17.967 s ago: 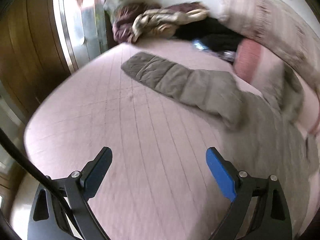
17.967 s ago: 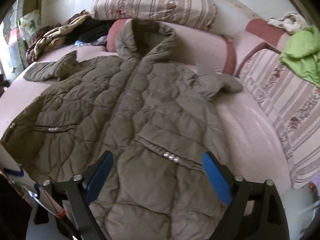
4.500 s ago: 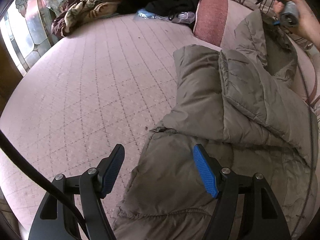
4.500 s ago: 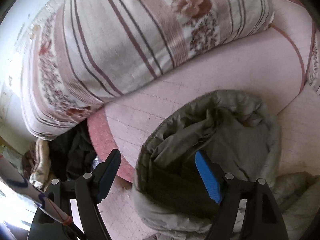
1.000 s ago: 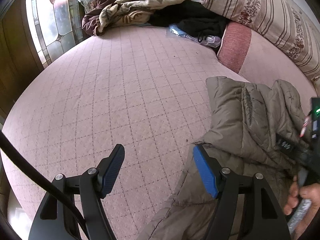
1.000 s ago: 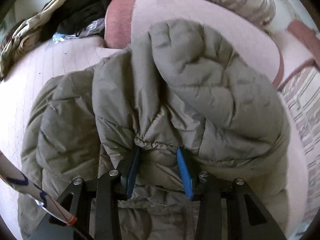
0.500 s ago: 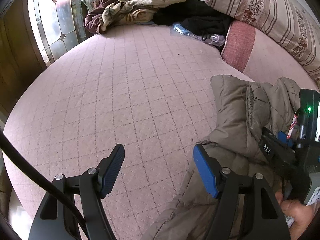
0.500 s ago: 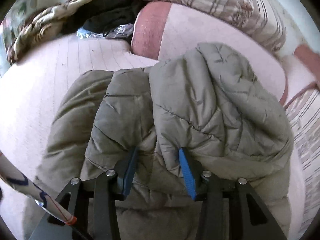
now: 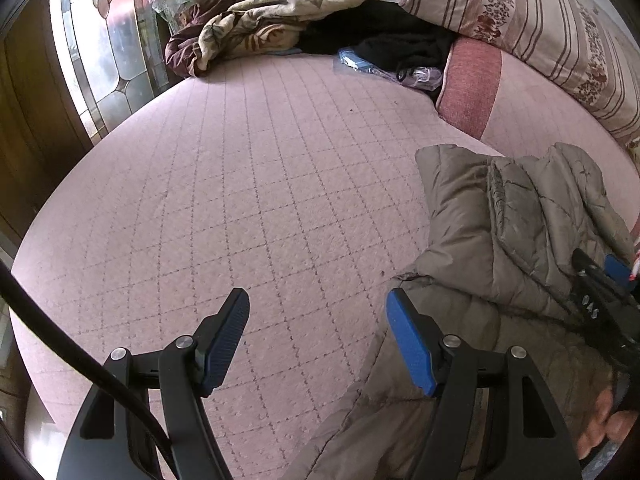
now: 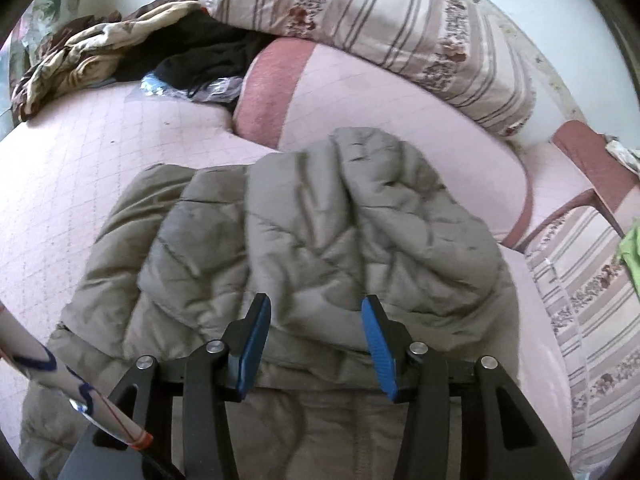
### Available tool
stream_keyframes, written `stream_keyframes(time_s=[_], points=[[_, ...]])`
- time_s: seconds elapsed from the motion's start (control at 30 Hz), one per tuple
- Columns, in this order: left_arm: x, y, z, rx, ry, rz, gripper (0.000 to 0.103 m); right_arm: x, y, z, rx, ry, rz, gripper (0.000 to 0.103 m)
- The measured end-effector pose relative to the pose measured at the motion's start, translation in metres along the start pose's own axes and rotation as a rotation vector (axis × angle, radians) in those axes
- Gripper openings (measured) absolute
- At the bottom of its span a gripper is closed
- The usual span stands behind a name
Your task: Fold large clothes
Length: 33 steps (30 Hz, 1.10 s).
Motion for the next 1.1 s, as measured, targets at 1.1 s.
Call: stream_keyframes(time_s=[1.1], points=[[0.037,0.021,0.003,0.105,-0.115,0.082,0.07,0.213,0.001,0.091,-0.237,-0.285,0.13,0.062]])
Point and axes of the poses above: each gripper's, at about its wrist camera, not at the fingertips, and y roughly against the way its jaws point, x to its right, z to its underside, the point moved 4 cm from there along -y, roughly the way its jaws point, and after that the axes turned 13 degrees about -y, right-handed, at the moved point
